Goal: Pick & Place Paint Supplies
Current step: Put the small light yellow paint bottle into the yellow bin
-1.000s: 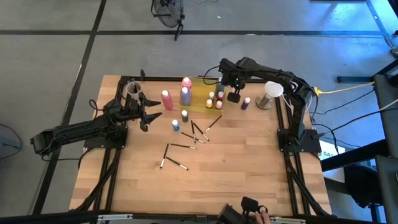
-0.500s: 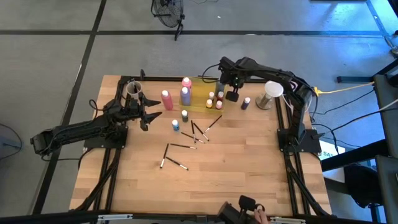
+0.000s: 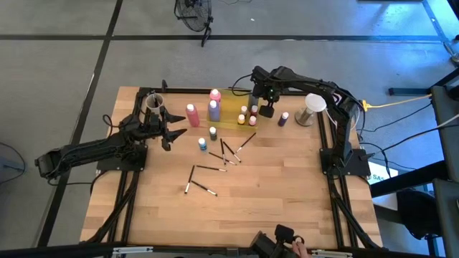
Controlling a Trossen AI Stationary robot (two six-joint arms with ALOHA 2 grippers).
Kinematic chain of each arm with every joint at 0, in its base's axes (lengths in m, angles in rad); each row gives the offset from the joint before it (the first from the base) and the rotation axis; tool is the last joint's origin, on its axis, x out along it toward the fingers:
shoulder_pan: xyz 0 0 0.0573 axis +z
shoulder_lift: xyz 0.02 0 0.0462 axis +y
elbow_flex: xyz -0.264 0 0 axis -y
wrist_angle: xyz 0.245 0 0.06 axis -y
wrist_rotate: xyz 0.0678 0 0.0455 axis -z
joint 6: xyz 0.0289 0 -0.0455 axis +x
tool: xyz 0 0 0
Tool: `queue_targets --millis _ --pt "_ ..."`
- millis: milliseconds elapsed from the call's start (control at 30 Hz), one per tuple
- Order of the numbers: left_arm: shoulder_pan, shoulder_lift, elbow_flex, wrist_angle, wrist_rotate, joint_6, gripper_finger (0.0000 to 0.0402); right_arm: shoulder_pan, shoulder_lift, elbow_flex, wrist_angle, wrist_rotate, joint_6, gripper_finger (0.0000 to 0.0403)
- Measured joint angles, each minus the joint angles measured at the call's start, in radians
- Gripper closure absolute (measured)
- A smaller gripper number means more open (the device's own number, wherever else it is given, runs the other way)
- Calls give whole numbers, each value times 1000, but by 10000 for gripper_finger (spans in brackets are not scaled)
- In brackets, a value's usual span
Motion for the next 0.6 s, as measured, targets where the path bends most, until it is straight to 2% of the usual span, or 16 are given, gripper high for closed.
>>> queue_targets --millis 367,600 --pt "0 0 0 0 0 -17 153 0 1 0 -6 1 0 87" --pt "0 0 0 0 0 -18 153 -9 1 0 -16 1 3 100"
